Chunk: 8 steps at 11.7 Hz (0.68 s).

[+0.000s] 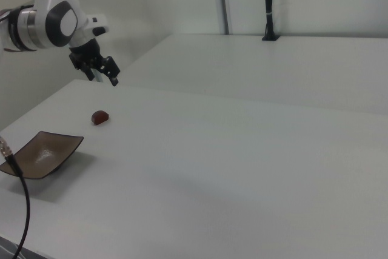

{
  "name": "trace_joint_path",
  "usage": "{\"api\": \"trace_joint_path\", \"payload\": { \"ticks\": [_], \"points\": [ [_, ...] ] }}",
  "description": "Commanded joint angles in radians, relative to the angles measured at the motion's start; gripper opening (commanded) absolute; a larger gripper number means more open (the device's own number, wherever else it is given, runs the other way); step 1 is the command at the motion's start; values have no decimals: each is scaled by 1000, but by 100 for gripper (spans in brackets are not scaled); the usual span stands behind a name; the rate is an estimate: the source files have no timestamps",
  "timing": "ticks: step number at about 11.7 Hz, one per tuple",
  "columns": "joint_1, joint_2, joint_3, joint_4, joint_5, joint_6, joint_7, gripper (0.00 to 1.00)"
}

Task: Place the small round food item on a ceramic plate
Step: 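Move the open gripper over the small dark red food item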

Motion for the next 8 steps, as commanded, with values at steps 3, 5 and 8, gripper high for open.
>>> {"api": "trace_joint_path", "payload": {
  "ticks": [3,5,8],
  "points": [
    [133,233,-11,218,-68,62,351,100],
    [176,305,-20,276,-77,88,420,100],
    [216,438,-28,376,-173,158,534,100]
  ]
}}
